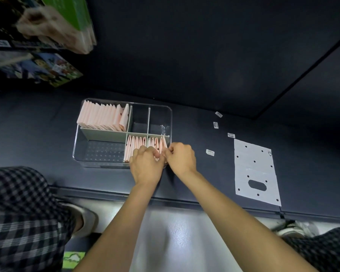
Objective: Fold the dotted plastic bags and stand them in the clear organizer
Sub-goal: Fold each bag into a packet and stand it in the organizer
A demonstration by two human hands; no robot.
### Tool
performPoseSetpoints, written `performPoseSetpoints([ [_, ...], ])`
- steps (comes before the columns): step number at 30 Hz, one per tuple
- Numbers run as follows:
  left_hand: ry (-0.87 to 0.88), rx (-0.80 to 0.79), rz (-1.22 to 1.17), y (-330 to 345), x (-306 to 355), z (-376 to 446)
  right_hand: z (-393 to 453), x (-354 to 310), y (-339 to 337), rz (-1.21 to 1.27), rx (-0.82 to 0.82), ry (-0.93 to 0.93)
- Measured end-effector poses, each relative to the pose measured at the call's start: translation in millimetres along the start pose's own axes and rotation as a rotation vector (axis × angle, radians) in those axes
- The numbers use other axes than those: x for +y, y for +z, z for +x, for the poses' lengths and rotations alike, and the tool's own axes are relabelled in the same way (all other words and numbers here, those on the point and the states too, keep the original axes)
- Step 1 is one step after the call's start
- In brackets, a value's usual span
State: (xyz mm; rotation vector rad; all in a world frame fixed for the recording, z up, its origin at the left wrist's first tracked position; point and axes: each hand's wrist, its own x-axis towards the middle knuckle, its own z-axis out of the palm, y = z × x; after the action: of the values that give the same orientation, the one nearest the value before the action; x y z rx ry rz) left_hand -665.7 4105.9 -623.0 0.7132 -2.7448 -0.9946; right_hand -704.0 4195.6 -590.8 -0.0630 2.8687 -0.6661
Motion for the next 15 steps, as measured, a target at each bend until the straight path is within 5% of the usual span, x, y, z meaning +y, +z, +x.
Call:
performPoseSetpoints([
  [7,0.014,-0.012,0.018,1.5,-3.3,0.3,1.7,-5.0,2.8,-0.123,-0.006,-0.04],
  [15,0.077,0.019,-0.028,0.4,-4.8,-4.4,7.8,0.9,6.3,0.169,-0.072,0.127],
])
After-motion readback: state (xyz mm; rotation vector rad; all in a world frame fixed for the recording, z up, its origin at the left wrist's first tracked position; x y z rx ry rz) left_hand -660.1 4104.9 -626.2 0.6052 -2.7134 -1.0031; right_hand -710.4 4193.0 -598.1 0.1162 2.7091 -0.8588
